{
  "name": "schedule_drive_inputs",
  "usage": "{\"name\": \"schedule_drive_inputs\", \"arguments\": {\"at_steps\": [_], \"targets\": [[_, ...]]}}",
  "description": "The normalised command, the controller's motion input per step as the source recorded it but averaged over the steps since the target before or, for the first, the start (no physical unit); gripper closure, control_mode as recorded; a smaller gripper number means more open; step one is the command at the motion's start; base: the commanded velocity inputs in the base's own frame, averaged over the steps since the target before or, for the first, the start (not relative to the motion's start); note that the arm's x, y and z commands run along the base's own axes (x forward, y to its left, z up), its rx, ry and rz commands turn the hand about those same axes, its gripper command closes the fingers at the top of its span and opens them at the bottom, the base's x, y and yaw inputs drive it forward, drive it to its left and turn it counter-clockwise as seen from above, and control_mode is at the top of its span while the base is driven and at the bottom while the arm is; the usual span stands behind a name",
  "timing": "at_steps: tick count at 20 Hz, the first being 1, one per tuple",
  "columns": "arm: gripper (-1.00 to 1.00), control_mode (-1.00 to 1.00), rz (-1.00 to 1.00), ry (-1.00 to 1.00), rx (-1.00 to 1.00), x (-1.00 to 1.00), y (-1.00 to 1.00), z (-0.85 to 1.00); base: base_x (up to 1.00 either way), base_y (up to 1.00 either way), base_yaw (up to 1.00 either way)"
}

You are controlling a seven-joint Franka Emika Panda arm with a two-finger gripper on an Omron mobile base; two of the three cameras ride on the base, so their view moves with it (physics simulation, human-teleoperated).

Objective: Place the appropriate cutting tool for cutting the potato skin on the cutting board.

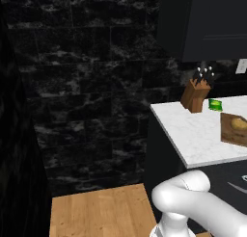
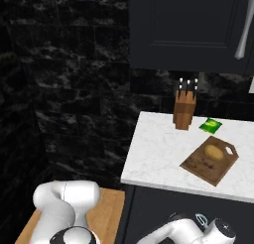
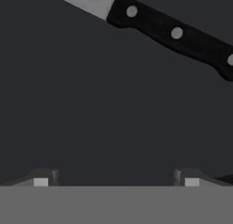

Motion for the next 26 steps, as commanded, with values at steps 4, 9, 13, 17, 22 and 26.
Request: {"name": "schedule_drive_inputs", "arguments": {"at_steps": [4,9,13,17,22,26], "targets": [[-1.00,-1.00,0.00,0.02,0.00,-1.00,-0.28,-0.05,0.00,0.00,0.00],[-1.00,-1.00,0.06,-0.11,0.00,-0.25,-0.05,0.08,0.00,0.00,0.00],[-1.00,-1.00,0.17,-0.33,0.00,0.54,0.09,0.17,0.00,0.00,0.00],[-1.00,-1.00,0.18,-0.49,0.00,0.12,0.00,0.16,0.00,0.00,0.00],[-1.00,-1.00,0.06,-0.35,-0.05,0.00,0.00,0.25,0.00,0.00,0.00],[-1.00,-1.00,0.00,-0.10,-0.08,0.04,0.00,0.68,0.00,0.00,0.00]]}}
